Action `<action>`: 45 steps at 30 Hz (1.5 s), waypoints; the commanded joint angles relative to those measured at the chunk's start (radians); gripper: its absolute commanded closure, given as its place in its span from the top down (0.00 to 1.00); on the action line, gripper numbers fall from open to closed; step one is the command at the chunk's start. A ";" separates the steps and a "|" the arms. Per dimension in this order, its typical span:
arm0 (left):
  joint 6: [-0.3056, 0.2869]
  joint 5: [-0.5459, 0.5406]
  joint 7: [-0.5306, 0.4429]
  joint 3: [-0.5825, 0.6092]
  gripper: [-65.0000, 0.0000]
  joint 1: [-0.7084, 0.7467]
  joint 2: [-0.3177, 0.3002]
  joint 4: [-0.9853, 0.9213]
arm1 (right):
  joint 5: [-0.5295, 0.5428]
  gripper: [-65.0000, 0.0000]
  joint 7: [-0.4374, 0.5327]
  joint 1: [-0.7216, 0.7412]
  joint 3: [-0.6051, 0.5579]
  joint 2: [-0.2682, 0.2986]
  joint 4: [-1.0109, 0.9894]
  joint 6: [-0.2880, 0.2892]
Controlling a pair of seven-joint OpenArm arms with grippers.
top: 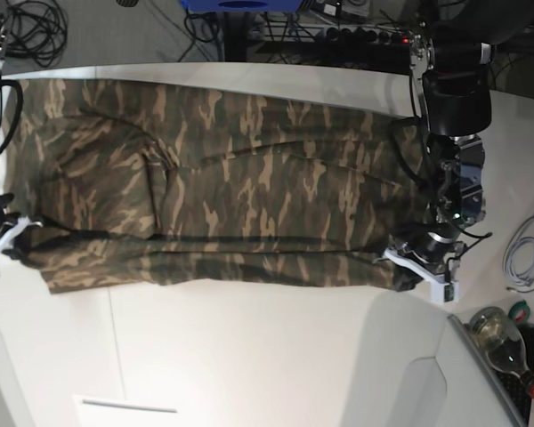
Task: Layout the t-shirt on the table in an organized manner, then fold the t-shirt properly
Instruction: 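Fold the shirt in half with both grippers, bringing the hem toward the collar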
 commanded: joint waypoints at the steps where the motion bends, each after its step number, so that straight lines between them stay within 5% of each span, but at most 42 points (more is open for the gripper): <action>1: 0.004 -0.027 -0.031 -0.003 0.00 -0.012 -0.022 0.028 | 0.013 0.00 0.026 -0.001 0.006 0.026 0.049 -0.001; 7: 0.004 -0.074 -0.025 -0.001 0.00 0.041 -0.074 0.040 | 0.015 0.00 -0.065 -0.052 0.043 0.026 0.127 -0.006; 16: 0.004 -0.080 -0.025 -0.001 0.00 0.116 -0.074 0.068 | 0.015 0.00 -0.103 -0.129 0.106 0.023 0.144 -0.001; 24: 0.004 -0.093 -0.023 0.008 0.00 0.162 -0.074 0.120 | 0.017 0.00 -0.135 -0.196 0.107 -0.018 0.239 -0.001; 32: 0.004 -0.093 -0.022 0.000 0.00 0.225 -0.079 0.186 | 0.017 0.00 -0.286 -0.265 0.150 -0.066 0.396 -0.001; 45: 0.004 -0.093 0.147 -0.003 0.00 0.310 -0.079 0.428 | 0.015 0.00 -0.395 -0.382 0.205 -0.087 0.556 -0.001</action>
